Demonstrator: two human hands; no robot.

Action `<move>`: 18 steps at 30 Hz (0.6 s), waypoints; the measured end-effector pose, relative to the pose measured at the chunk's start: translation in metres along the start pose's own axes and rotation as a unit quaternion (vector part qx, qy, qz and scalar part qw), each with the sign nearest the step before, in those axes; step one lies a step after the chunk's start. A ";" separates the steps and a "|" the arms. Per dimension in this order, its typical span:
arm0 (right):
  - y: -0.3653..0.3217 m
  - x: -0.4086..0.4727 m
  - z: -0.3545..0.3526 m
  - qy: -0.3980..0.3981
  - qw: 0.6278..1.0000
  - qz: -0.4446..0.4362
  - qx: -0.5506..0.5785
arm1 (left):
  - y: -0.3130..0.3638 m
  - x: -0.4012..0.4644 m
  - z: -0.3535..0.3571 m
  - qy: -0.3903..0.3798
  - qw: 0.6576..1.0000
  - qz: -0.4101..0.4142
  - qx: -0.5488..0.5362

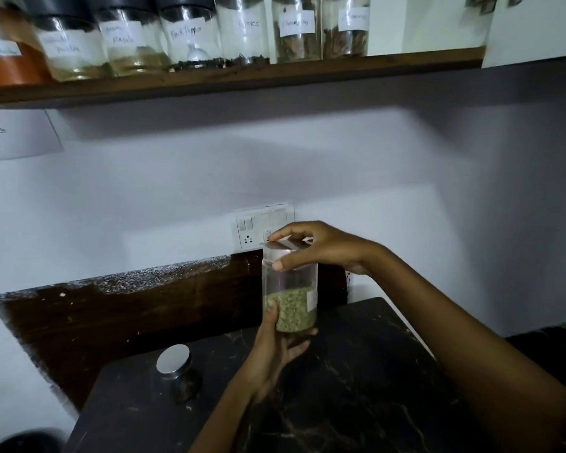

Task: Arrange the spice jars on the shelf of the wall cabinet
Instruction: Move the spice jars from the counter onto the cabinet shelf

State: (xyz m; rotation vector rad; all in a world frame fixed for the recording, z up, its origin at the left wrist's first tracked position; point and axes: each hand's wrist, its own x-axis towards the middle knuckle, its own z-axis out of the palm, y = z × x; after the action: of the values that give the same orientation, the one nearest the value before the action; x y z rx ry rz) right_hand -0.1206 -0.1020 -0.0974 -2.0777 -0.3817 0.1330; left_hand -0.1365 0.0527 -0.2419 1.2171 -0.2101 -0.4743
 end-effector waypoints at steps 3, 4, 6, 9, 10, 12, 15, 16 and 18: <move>-0.008 0.005 0.005 0.107 0.994 -0.006 0.003 | 0.009 -0.001 0.005 -0.052 0.999 0.000 -0.009; -0.010 0.008 0.009 0.157 0.988 -0.007 -0.001 | 0.012 -0.001 0.008 -0.059 0.998 0.002 -0.011; -0.013 0.012 0.014 0.228 0.974 -0.008 -0.015 | 0.015 -0.001 0.012 -0.061 0.998 0.002 -0.018; -0.022 0.010 0.012 0.188 0.982 0.001 -0.019 | 0.019 -0.001 0.011 -0.062 0.997 -0.004 -0.042; -0.026 0.008 0.010 0.149 0.989 0.007 -0.009 | 0.020 -0.002 0.010 -0.064 0.996 -0.005 -0.056; -0.030 0.003 0.007 0.086 0.996 0.017 0.022 | 0.022 -0.003 0.009 -0.074 0.994 -0.005 -0.085; -0.032 0.001 0.012 0.105 0.992 0.027 0.072 | 0.026 -0.006 0.007 -0.097 0.990 -0.013 -0.100; -0.032 0.001 0.014 0.135 0.988 0.020 0.075 | 0.028 -0.007 0.007 -0.106 0.989 -0.015 -0.101; -0.032 0.002 0.018 0.194 0.979 0.008 0.064 | 0.035 -0.008 0.006 -0.108 0.989 -0.005 -0.104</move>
State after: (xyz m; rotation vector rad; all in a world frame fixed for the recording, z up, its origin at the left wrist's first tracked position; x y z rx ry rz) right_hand -0.1300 -0.0720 -0.0793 -1.9235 -0.1144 -0.2310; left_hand -0.1379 0.0610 -0.2067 0.9621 -0.3317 -0.6214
